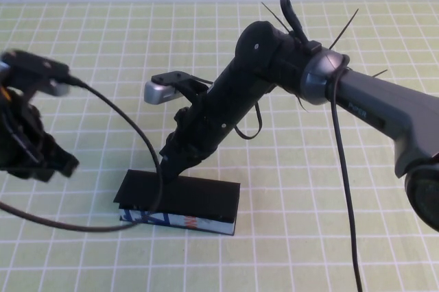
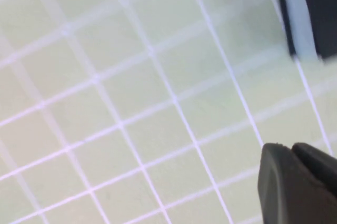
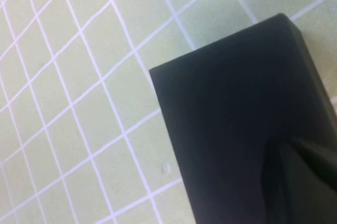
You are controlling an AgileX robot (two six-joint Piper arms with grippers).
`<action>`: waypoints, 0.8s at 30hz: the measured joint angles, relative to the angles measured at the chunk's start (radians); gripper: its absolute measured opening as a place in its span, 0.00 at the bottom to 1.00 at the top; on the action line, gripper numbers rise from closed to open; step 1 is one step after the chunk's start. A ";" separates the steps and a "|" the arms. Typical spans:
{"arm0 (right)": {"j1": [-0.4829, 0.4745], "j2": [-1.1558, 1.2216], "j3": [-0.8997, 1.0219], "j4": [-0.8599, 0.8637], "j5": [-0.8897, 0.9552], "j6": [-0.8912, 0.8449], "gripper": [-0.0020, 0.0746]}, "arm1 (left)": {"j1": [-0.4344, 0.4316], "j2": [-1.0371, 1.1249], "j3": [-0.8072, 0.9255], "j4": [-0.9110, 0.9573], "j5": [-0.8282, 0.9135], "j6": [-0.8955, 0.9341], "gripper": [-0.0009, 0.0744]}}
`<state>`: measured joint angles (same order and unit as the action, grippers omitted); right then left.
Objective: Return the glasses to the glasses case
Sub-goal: Close the glasses case
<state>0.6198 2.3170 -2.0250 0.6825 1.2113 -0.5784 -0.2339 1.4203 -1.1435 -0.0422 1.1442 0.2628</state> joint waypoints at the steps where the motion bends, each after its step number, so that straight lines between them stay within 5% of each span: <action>1: 0.000 0.000 0.006 0.000 0.000 0.000 0.00 | 0.010 -0.027 0.000 0.004 -0.016 -0.026 0.01; 15: 0.000 -0.027 0.087 -0.019 -0.006 -0.021 0.00 | 0.045 -0.376 0.010 -0.018 -0.143 -0.093 0.01; 24: 0.000 -0.168 -0.049 -0.181 0.007 0.093 0.00 | 0.045 -0.694 0.175 -0.135 -0.188 -0.034 0.01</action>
<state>0.6198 2.1494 -2.0744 0.5012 1.2183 -0.4857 -0.1887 0.7262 -0.9688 -0.1768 0.9565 0.2283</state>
